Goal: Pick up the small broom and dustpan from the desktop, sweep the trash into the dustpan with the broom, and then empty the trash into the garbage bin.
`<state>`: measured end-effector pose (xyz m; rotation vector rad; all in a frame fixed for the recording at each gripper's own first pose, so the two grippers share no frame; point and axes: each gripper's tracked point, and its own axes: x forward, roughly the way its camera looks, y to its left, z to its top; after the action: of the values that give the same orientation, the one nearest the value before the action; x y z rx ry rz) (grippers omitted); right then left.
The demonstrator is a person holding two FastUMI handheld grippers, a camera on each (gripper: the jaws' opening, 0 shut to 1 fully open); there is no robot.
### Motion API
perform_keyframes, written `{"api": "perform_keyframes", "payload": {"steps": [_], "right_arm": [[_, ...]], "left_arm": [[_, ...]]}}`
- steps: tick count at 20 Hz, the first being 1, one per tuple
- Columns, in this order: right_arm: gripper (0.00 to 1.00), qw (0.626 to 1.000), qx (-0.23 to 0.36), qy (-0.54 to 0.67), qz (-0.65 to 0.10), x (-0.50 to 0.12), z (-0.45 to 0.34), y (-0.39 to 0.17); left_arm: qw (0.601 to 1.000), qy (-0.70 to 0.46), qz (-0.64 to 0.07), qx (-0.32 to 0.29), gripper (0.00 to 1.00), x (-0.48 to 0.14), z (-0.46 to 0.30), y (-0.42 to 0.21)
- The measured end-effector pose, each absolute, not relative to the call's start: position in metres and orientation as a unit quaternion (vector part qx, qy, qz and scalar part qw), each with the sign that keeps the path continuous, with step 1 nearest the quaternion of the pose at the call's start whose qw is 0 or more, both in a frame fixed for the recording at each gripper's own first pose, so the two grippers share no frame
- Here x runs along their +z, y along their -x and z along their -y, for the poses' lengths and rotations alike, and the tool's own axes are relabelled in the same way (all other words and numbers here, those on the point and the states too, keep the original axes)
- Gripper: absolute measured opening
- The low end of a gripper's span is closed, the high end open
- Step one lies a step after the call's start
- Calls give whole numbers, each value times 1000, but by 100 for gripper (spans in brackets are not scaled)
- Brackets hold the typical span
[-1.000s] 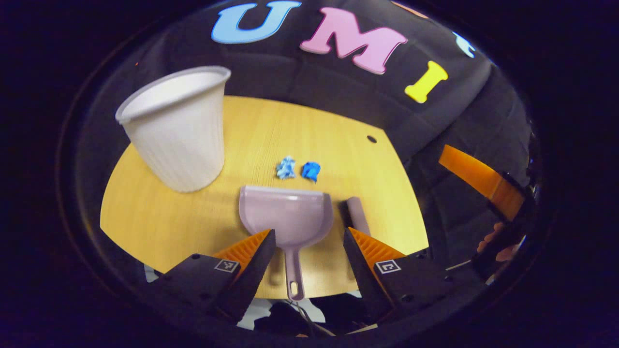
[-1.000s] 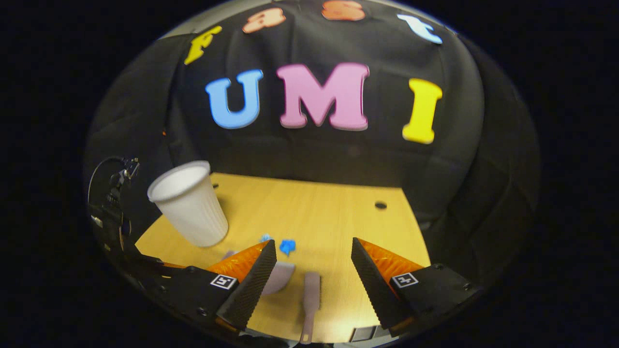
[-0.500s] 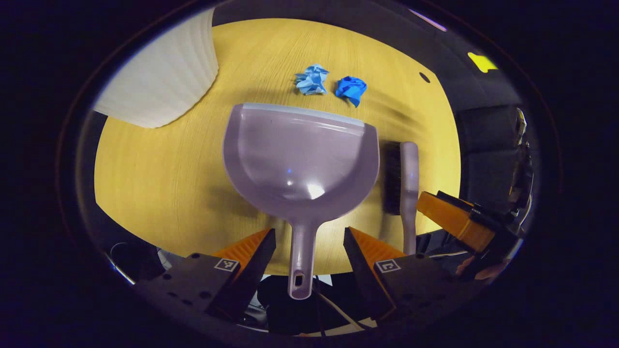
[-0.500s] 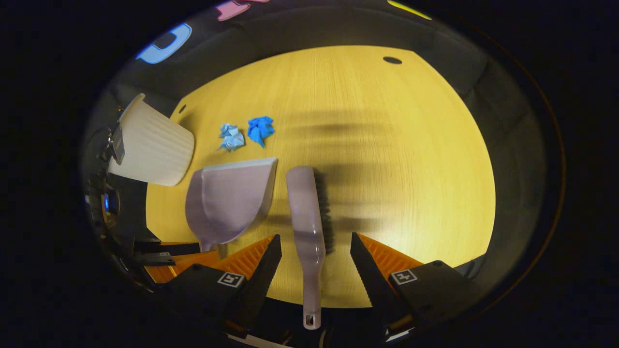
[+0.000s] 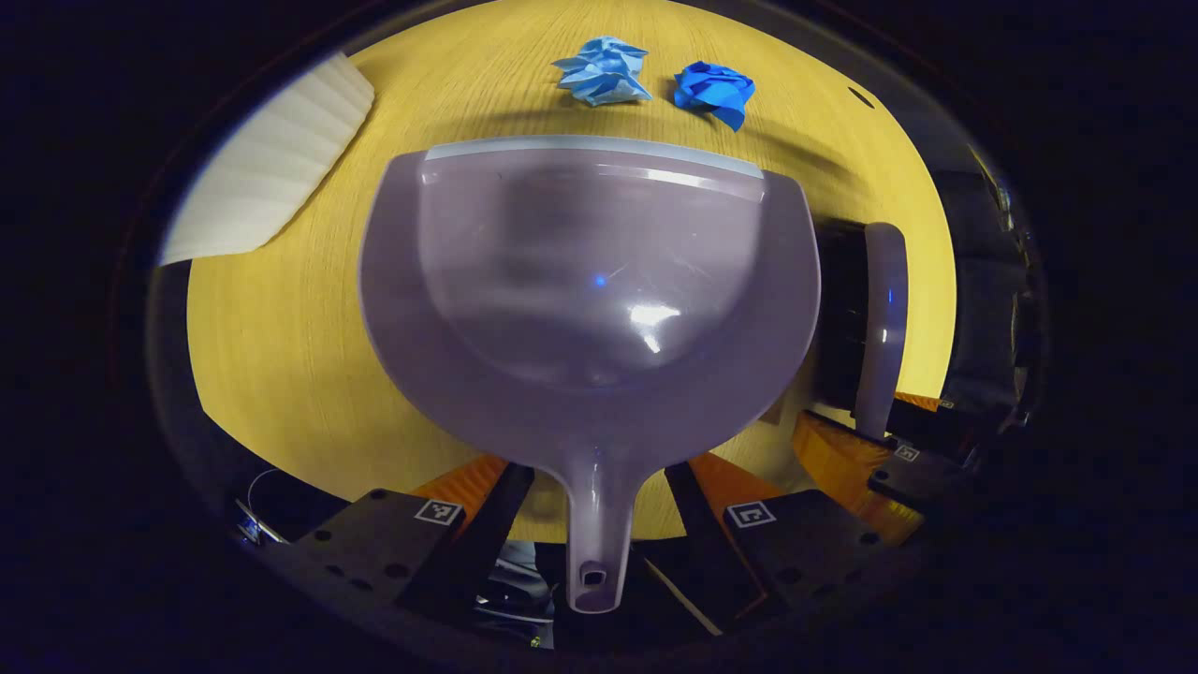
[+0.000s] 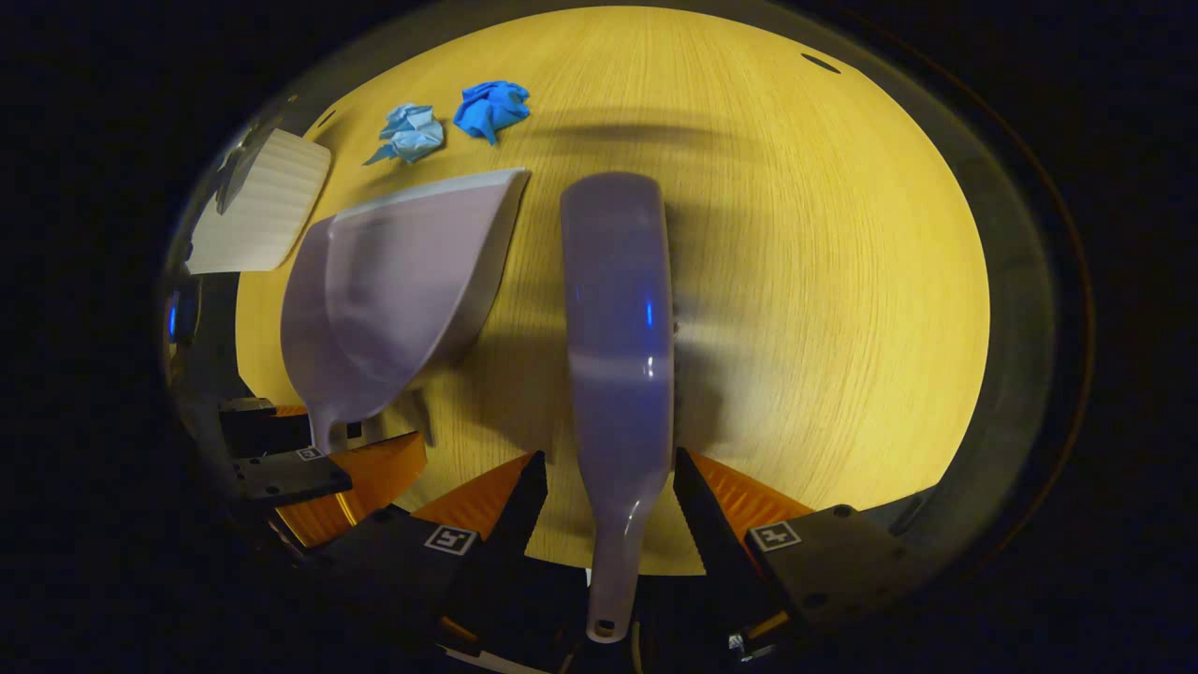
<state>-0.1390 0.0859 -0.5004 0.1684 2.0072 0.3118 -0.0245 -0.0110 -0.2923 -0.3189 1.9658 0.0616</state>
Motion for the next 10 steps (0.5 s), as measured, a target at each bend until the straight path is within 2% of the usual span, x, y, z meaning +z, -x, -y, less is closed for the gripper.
{"api": "perform_keyframes", "payload": {"steps": [1, 2, 3, 4, 5, 7, 8, 9, 10], "right_arm": [[89, 523, 123, -73, -841, -504, -87, 141], [80, 520, 117, -74, -843, -505, -87, 143], [86, 514, 116, -73, -847, -505, -86, 145], [72, 520, 122, -74, -842, -507, -88, 142], [67, 517, 138, -79, -841, -505, -91, 140], [45, 508, 125, -91, -847, -507, -91, 140], [46, 506, 121, -94, -849, -508, -92, 138], [35, 508, 119, -91, -848, -507, -92, 138], [34, 510, 121, -85, -847, -507, -92, 138]], "left_arm": [[537, 132, -833, 28, 85, -294, 12, 25], [536, 128, -834, 29, 85, -294, 13, 22], [539, 121, -833, 25, 84, -295, 14, 20], [540, 110, -834, 21, 84, -296, 13, 18], [543, 103, -833, 20, 83, -299, 11, 16], [541, 100, -835, 28, 72, -298, 9, 13], [539, 100, -835, 33, 70, -298, 8, 12], [536, 101, -837, 34, 65, -298, 7, 12], [535, 100, -838, 35, 61, -300, 6, 13]]}}
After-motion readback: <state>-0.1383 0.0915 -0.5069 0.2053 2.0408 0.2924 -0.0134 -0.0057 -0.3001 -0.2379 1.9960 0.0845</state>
